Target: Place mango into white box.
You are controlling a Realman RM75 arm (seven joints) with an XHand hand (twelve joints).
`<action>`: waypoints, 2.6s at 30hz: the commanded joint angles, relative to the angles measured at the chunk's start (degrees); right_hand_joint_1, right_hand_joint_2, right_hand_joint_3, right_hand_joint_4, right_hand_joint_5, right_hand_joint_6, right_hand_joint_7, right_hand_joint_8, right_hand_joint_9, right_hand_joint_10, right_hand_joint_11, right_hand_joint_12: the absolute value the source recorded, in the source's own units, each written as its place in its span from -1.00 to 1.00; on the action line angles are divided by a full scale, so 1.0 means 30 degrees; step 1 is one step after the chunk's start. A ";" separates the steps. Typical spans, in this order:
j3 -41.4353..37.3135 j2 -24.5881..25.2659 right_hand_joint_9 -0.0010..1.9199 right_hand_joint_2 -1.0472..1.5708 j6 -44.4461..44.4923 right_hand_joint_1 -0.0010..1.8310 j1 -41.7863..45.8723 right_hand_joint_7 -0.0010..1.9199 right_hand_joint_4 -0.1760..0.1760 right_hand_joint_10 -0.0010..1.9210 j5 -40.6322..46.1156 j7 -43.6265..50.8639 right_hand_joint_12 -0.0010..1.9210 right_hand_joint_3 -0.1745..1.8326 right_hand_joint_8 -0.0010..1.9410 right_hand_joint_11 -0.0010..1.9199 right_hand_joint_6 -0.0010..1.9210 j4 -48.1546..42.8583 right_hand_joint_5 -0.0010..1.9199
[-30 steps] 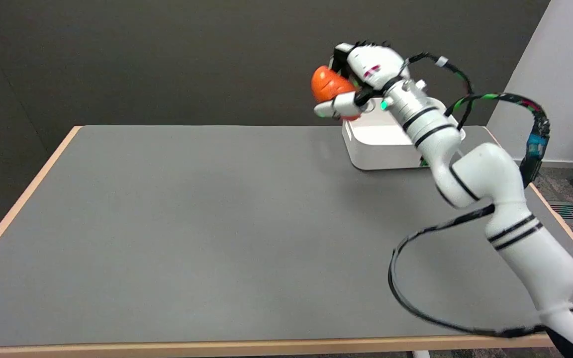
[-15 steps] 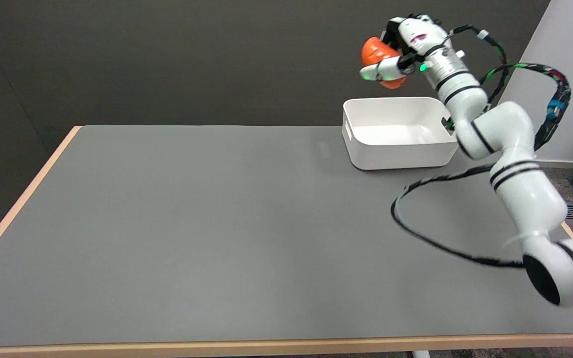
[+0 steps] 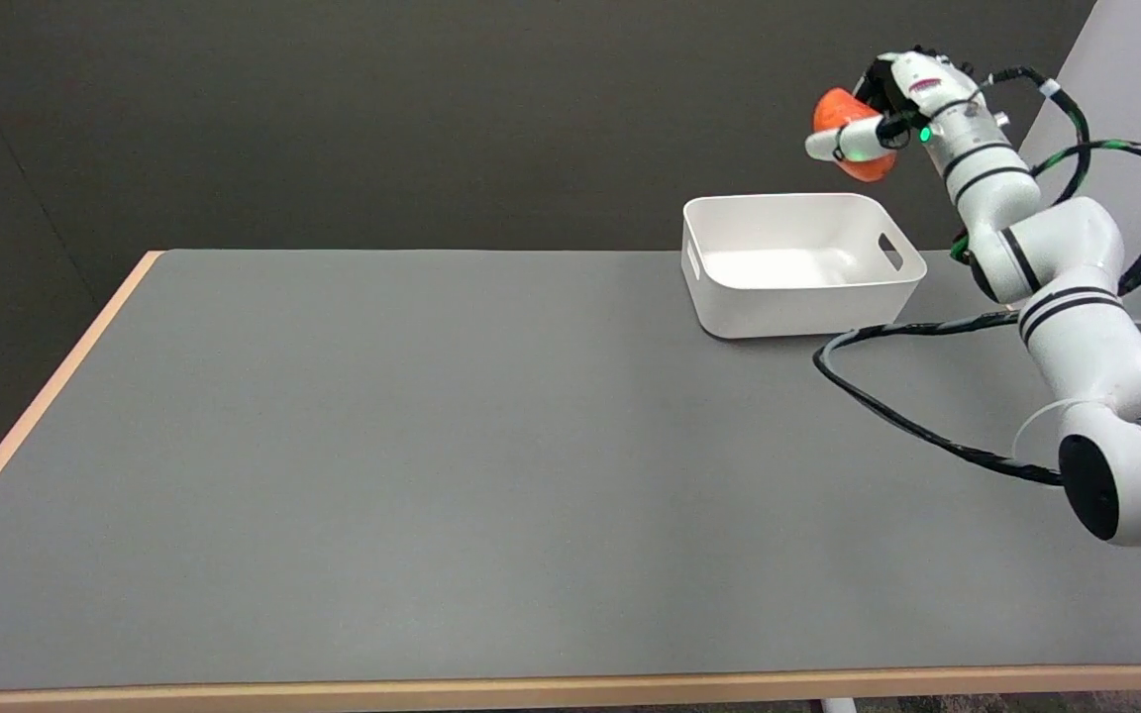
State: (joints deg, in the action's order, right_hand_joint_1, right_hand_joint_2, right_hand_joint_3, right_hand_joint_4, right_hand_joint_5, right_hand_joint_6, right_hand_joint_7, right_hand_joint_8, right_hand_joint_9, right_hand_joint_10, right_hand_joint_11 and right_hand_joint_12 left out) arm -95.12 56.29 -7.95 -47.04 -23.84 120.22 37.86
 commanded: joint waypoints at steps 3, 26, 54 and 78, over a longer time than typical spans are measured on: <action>0.1583 0.0041 -0.20 0.74 -0.0550 0.23 0.1126 -0.38 -1.00 1.00 0.0135 0.0271 1.00 -0.56 0.74 -1.00 0.72 -0.2497 -0.44; 0.2663 0.0468 -0.39 0.62 0.0514 0.07 0.1661 -0.42 -0.54 0.63 0.1920 0.0217 1.00 -0.38 0.35 -1.00 0.40 -0.2211 -0.60; -0.0404 -0.0388 -1.00 0.24 -0.1170 -0.53 1.0459 -1.00 0.30 -1.00 1.0831 -0.2552 -1.00 -0.16 -1.00 -1.00 -1.00 0.9619 -1.00; -0.1653 0.3664 -0.84 0.53 -1.2376 -0.58 2.3231 -0.84 -0.33 -0.46 2.8286 -0.8623 -0.07 0.18 -0.75 -0.95 -0.16 1.5679 -0.85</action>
State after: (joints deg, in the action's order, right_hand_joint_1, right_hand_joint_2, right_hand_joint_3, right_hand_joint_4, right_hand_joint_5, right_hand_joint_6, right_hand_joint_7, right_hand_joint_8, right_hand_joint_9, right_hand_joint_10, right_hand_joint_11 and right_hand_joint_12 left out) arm -98.81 58.93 -21.97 -2.38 34.47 112.29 73.40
